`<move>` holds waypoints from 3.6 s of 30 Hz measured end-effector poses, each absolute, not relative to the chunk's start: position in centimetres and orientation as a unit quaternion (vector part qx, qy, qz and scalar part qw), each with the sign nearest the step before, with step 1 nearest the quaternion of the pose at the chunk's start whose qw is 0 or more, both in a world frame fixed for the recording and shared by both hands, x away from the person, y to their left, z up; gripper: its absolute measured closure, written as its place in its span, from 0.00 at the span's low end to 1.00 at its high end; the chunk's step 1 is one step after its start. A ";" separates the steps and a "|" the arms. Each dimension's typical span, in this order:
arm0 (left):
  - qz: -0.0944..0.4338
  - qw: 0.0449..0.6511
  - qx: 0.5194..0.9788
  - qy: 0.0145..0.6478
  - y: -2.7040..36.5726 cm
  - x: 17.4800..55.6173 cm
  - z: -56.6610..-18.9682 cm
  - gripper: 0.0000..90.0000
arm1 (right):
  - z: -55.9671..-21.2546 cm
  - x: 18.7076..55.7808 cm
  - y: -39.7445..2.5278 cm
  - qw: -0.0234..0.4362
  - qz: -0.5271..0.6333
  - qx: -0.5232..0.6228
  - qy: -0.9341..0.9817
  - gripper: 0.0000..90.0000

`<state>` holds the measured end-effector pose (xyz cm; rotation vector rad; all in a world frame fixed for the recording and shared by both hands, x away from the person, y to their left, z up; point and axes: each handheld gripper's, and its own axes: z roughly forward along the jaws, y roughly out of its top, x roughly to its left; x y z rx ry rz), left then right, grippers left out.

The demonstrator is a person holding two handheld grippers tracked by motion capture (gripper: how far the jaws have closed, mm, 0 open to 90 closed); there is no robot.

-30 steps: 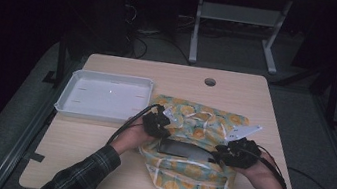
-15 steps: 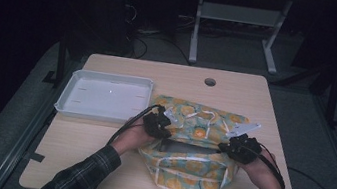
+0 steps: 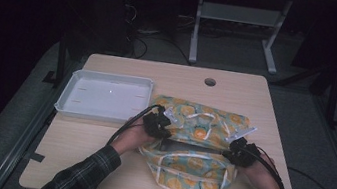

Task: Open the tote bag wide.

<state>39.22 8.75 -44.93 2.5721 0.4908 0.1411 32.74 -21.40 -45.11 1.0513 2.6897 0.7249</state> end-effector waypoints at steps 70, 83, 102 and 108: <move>-0.003 0.313 0.941 0.130 13.4 30.7 -40.1 0.95 | -40.1 29.2 -21.7 0.060 0.298 0.288 0.908 0.99; -0.005 0.308 0.945 0.114 12.8 30.1 -40.0 0.99 | -40.8 26.5 -22.0 0.042 0.287 0.282 0.915 0.99; 0.002 0.265 0.958 0.113 12.1 30.6 -43.0 0.99 | -44.0 26.3 -21.1 0.016 0.250 0.282 0.926 0.99; 0.004 0.257 0.960 0.111 12.0 30.8 -43.5 0.99 | -44.4 26.4 -20.8 0.016 0.242 0.278 0.930 0.99</move>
